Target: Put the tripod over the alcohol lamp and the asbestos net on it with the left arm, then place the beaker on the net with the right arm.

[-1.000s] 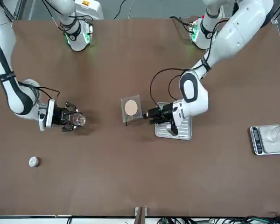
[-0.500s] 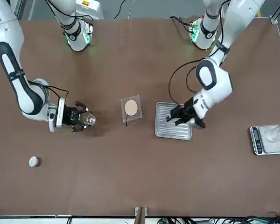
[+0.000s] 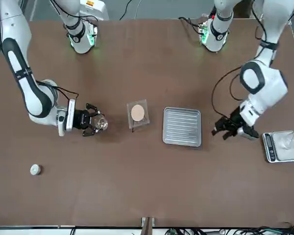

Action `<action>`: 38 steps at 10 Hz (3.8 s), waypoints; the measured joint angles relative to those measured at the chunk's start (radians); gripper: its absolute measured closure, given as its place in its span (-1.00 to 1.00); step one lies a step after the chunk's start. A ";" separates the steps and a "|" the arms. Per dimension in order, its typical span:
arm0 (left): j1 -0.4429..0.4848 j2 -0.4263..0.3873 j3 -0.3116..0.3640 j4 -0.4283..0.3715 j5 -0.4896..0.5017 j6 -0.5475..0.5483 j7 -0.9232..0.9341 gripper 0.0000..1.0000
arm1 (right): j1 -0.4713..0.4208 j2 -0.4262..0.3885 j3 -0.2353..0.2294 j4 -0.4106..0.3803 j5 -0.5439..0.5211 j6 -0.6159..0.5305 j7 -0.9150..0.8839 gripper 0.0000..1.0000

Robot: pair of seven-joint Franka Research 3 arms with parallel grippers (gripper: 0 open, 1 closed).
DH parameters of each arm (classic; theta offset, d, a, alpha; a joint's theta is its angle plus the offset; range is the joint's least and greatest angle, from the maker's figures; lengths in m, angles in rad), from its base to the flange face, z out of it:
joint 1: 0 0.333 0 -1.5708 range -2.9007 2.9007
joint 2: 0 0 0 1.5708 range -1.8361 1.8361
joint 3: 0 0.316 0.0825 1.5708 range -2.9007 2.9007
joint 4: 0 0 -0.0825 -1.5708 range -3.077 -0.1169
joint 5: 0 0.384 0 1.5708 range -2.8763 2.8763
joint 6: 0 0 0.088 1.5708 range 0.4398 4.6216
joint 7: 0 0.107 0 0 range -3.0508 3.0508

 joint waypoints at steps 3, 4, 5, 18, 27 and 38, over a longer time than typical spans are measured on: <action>-0.003 0.013 0.047 0.153 0.383 -0.299 -0.278 -0.99 | 0.111 0.000 0.000 -0.002 0.093 0.096 -0.061 -0.18; -0.008 0.011 0.050 0.191 0.422 -0.377 -0.335 -0.99 | 0.146 0.000 0.000 -0.002 0.132 0.116 -0.068 -0.18; -0.039 0.003 0.084 0.240 0.442 -0.477 -0.359 -0.99 | 0.182 0.000 0.000 -0.002 0.178 0.134 -0.074 -0.18; -0.502 -0.189 0.604 0.578 0.470 -0.947 -0.562 -0.98 | 0.375 -0.001 -0.001 -0.033 0.421 0.275 -0.190 -0.18; -0.497 -0.179 0.605 0.579 0.470 -0.949 -0.564 -0.99 | 0.386 -0.001 -0.003 -0.033 0.434 0.308 -0.196 -0.18; -0.501 -0.176 0.605 0.580 0.570 -0.985 -0.532 -0.99 | 0.385 -0.001 -0.008 -0.030 0.438 0.312 -0.201 -0.68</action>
